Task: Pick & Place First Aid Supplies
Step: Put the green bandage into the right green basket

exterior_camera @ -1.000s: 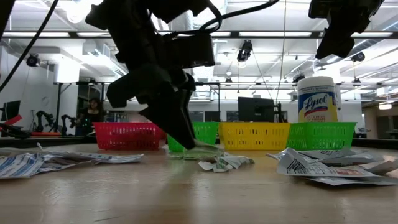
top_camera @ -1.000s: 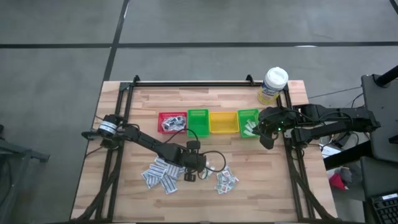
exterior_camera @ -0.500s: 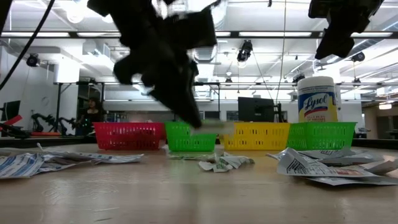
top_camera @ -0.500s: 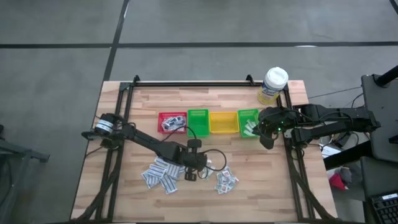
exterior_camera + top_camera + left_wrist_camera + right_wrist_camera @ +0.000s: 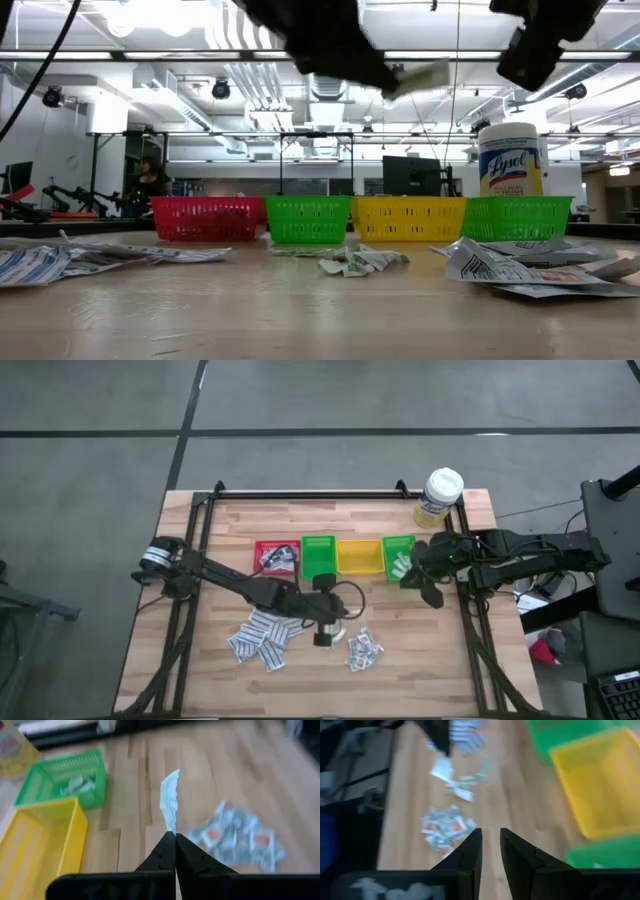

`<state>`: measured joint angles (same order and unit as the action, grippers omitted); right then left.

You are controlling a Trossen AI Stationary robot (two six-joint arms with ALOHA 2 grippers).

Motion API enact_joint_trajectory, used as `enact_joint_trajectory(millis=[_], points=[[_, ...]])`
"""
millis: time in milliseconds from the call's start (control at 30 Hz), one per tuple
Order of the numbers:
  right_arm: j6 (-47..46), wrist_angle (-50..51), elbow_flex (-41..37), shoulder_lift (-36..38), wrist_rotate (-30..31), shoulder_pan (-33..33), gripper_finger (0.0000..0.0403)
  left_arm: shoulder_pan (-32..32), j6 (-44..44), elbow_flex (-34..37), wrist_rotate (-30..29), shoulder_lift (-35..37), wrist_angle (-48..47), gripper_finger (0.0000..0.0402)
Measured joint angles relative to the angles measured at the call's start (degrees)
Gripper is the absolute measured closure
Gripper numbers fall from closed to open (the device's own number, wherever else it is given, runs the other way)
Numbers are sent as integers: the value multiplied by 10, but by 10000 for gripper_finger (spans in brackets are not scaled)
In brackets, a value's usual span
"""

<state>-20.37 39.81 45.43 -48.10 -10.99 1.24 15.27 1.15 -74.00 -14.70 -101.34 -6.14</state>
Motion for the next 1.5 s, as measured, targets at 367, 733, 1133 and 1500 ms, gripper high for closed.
enact_joint_trajectory(millis=[367,733,1133,1500], points=[[85,-139,-5,-57,-26,30,307,-33,35,0,58,5,83,401],[97,-152,-5,-155,-26,30,232,-38,47,1,60,5,79,401],[99,-207,-2,-159,-24,30,233,-38,83,2,63,5,52,401],[103,-222,-1,-184,-19,30,234,-45,88,2,63,5,51,402]])
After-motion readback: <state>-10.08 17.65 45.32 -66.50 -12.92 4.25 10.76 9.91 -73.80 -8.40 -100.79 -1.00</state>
